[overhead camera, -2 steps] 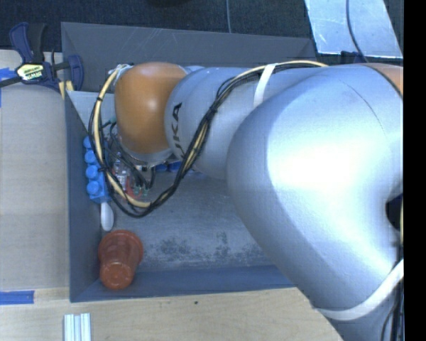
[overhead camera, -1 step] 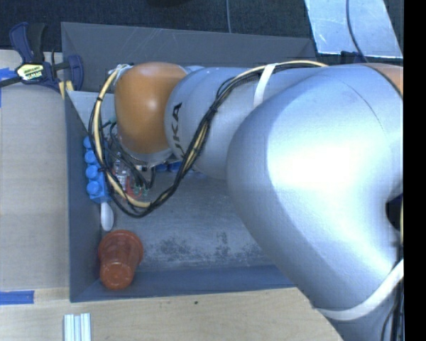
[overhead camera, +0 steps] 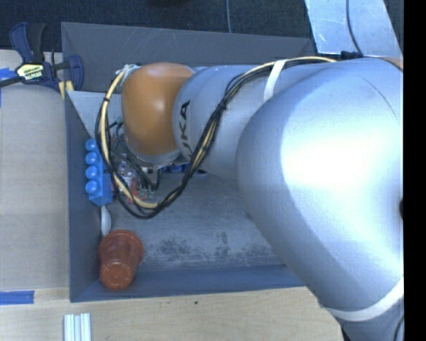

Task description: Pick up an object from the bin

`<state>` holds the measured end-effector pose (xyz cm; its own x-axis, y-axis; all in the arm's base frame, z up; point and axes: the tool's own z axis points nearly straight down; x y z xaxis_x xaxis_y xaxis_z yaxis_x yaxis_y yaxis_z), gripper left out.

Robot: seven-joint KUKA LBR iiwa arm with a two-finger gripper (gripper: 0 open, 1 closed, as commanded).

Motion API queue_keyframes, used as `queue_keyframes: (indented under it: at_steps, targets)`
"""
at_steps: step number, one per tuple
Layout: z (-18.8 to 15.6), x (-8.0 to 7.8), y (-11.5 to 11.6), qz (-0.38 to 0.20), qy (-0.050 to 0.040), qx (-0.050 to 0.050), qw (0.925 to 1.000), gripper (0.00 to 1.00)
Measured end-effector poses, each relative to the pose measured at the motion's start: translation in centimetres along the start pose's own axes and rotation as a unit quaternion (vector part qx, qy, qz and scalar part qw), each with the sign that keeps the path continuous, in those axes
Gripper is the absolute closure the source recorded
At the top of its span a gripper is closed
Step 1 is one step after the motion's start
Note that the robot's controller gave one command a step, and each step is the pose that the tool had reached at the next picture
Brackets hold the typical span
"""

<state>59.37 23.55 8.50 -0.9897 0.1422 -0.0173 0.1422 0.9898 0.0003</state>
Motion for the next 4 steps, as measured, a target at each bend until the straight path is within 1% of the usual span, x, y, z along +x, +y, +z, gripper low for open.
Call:
queue_keyframes:
  at_steps: [1,2,3,4]
  targets:
    - [-1.0,0.0,-0.2,0.001,0.0007,0.0,1.0,1.0]
    - [1.3,0.8,-3.5,0.041,-0.0017,-0.001,0.9991,1.0]
    - [-3.8,1.6,-2.0,0.014,-0.0006,0.0,0.9999,1.0]
    - [-5.6,1.3,-2.5,0.014,-0.0053,-0.003,0.9999,1.0]
